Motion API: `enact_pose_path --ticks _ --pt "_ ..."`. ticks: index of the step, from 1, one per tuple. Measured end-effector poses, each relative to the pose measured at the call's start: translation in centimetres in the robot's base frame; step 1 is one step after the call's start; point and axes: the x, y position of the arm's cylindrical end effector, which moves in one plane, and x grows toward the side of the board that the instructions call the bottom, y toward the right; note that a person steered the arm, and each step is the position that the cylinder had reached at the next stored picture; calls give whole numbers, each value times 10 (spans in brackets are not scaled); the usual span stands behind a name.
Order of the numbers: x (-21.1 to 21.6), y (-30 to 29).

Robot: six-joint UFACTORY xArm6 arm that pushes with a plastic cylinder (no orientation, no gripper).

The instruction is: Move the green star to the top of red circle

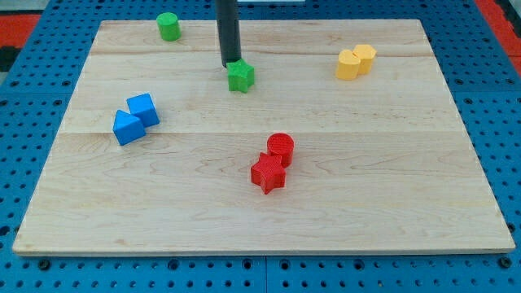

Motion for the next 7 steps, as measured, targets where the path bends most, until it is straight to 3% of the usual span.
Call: enact_pose_path --ticks 2,5,6,7 --pt "68 7" --pt "129 35" --pt "124 8" --pt "81 -6"
